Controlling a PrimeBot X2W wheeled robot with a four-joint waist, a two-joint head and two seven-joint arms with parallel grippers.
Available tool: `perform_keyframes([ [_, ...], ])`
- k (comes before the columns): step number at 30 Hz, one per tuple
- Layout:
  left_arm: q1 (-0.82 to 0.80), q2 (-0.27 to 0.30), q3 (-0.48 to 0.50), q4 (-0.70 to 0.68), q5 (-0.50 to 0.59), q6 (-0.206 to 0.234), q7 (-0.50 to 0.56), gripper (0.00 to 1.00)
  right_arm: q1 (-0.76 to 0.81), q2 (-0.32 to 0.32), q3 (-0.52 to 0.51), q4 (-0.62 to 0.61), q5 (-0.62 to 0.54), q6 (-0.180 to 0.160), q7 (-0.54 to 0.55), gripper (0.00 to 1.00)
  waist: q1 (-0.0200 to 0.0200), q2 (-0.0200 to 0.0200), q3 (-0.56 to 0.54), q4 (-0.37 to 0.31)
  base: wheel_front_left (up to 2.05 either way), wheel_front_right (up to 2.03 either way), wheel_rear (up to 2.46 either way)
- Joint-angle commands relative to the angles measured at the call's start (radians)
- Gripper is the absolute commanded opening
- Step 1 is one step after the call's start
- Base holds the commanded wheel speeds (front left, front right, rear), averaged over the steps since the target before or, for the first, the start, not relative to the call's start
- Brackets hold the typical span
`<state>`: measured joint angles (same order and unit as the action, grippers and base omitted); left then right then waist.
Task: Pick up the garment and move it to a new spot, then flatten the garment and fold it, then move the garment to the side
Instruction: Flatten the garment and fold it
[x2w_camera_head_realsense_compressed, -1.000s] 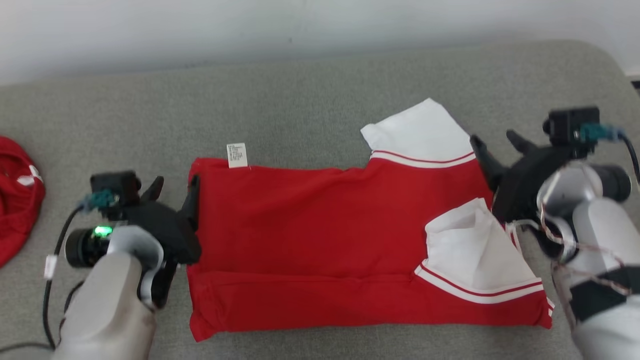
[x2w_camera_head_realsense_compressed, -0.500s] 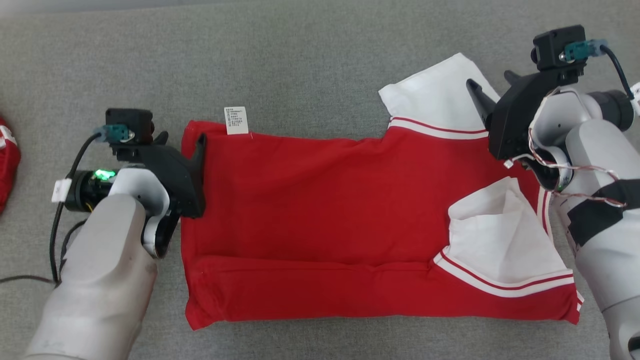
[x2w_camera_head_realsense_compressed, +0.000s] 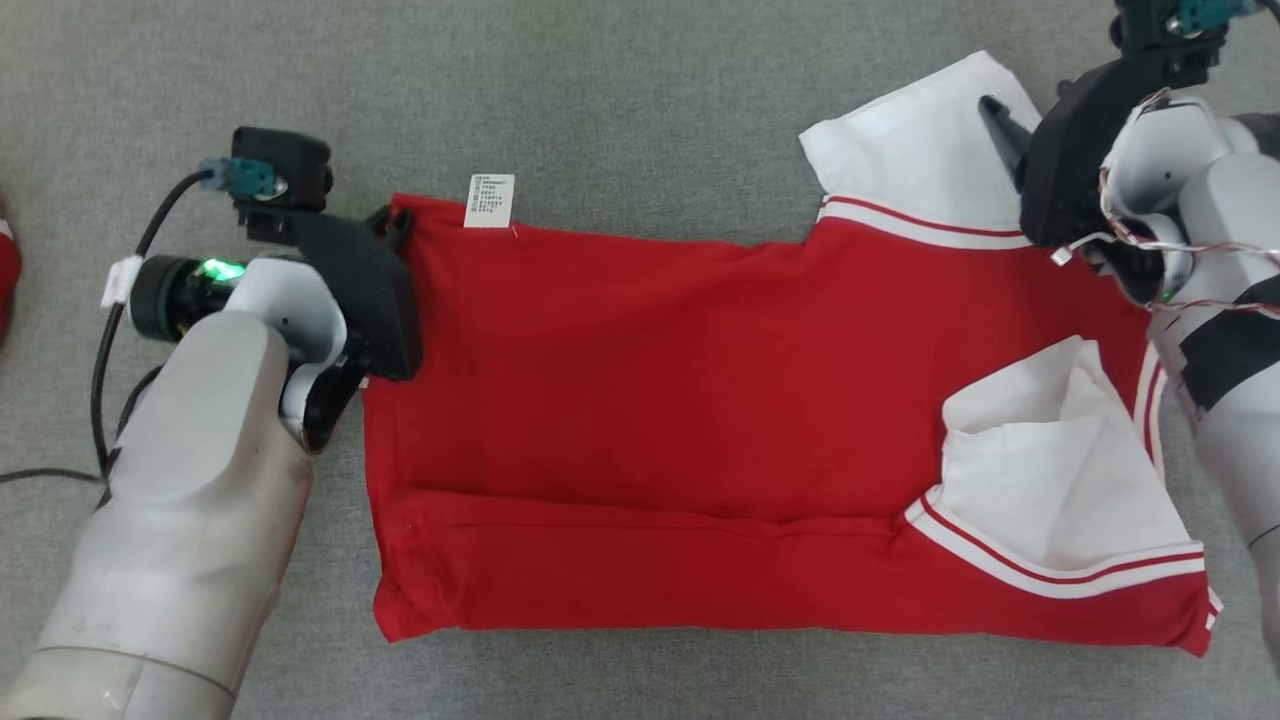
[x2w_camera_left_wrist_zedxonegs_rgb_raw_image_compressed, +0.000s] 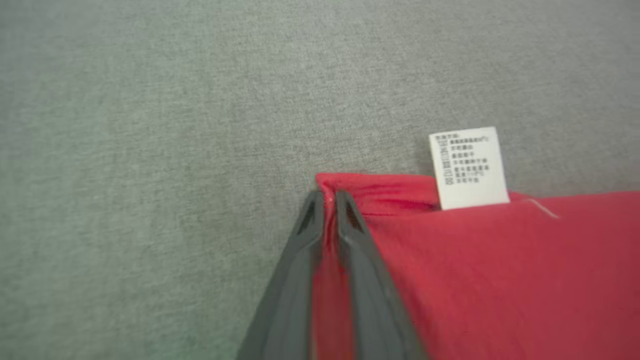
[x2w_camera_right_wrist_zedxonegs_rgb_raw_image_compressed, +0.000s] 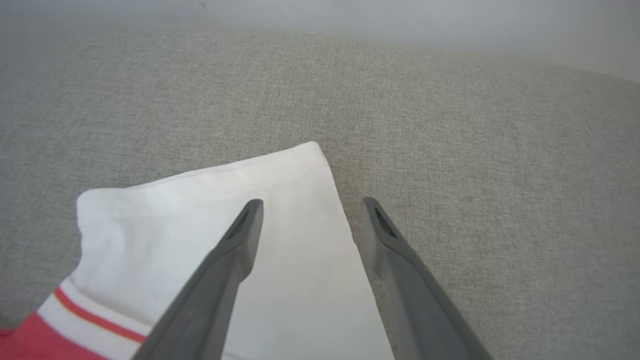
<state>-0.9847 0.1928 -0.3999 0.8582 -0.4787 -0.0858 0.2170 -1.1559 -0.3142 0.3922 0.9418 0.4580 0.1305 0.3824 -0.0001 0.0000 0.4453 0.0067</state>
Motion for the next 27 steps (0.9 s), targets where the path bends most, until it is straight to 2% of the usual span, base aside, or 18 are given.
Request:
perform_keyframes([
  [1, 0.017, 0.001, -0.013, 0.018, -0.003, -0.006, 0.029, 0.00, -0.024, -0.021, 0.009, 0.012, 0.007, 0.000, 0.000, 1.00, 0.0001, 0.0000, 0.025, 0.016, 0.00, 0.00, 0.00],
  [8, 0.013, -0.008, -0.035, -0.007, -0.028, -0.026, 0.037, 0.00, -0.064, -0.055, -0.008, 0.086, 0.034, 0.000, -0.006, 1.00, 0.0001, 0.0000, 0.046, 0.058, 0.00, 0.00, 0.00],
  [12, 0.011, 0.001, -0.043, -0.020, -0.034, -0.028, 0.033, 0.00, -0.077, -0.044, -0.006, 0.124, 0.044, 0.000, 0.009, 1.00, 0.0001, 0.0000, 0.061, 0.070, 0.00, 0.00, 0.00],
  [13, 0.008, 0.004, -0.045, -0.022, -0.034, -0.028, 0.030, 0.00, -0.081, -0.044, -0.005, 0.135, 0.037, 0.000, 0.006, 0.42, 0.0001, 0.0000, 0.064, 0.070, 0.00, 0.00, 0.00],
  [14, 0.006, 0.005, -0.046, -0.024, -0.034, -0.029, 0.028, 0.00, -0.084, -0.042, -0.002, 0.143, 0.031, 0.000, 0.003, 0.07, 0.0001, 0.0000, 0.066, 0.071, 0.00, 0.00, 0.00],
  [15, 0.005, 0.006, -0.047, -0.024, -0.034, -0.029, 0.024, 0.00, -0.084, -0.039, -0.001, 0.154, 0.029, 0.000, 0.005, 0.00, 0.0001, 0.0000, 0.068, 0.072, 0.00, 0.00, 0.00],
  [19, -0.001, 0.004, -0.044, -0.026, -0.038, -0.023, 0.011, 0.00, -0.101, -0.034, 0.003, 0.175, 0.014, 0.000, -0.009, 0.00, 0.0001, 0.0000, 0.072, 0.075, 0.00, 0.00, 0.00],
  [27, -0.026, 0.009, -0.023, -0.034, -0.013, 0.043, -0.107, 0.00, -0.162, -0.018, -0.003, 0.169, -0.036, 0.000, -0.216, 0.00, 0.0001, 0.0000, 0.078, 0.064, 0.00, 0.00, 0.00],
])
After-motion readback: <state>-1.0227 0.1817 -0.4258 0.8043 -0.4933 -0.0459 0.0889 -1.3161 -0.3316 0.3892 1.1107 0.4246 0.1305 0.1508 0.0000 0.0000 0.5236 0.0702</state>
